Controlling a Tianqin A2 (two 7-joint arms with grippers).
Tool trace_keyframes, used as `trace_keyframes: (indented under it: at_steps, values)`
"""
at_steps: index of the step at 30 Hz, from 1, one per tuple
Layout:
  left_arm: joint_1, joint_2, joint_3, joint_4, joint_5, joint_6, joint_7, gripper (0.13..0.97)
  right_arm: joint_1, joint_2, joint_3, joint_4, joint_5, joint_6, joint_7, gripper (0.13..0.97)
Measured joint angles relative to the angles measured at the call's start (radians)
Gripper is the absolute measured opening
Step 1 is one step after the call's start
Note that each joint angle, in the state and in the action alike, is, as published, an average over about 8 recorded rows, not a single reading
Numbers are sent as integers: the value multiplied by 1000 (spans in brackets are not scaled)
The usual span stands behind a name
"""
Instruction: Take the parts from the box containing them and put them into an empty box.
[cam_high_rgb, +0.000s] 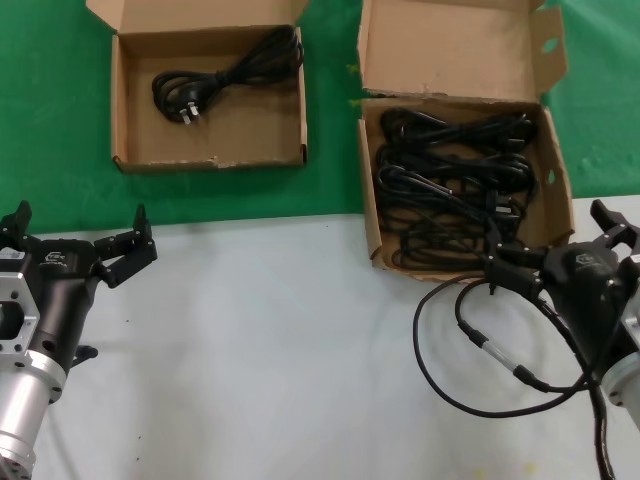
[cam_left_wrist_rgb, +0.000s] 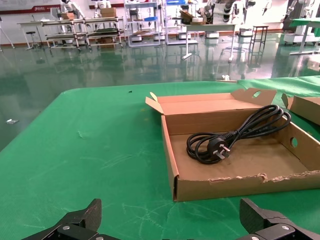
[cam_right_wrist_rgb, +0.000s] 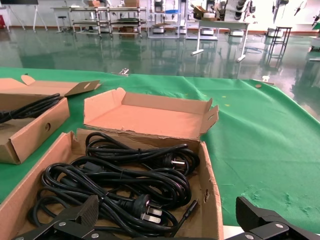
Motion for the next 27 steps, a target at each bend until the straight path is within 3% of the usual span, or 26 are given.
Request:
trace_keyframes:
  at_steps: [27]
  values:
    - [0, 0, 0, 0, 0, 0, 0, 966, 0, 0, 0, 0, 0, 0, 0, 966]
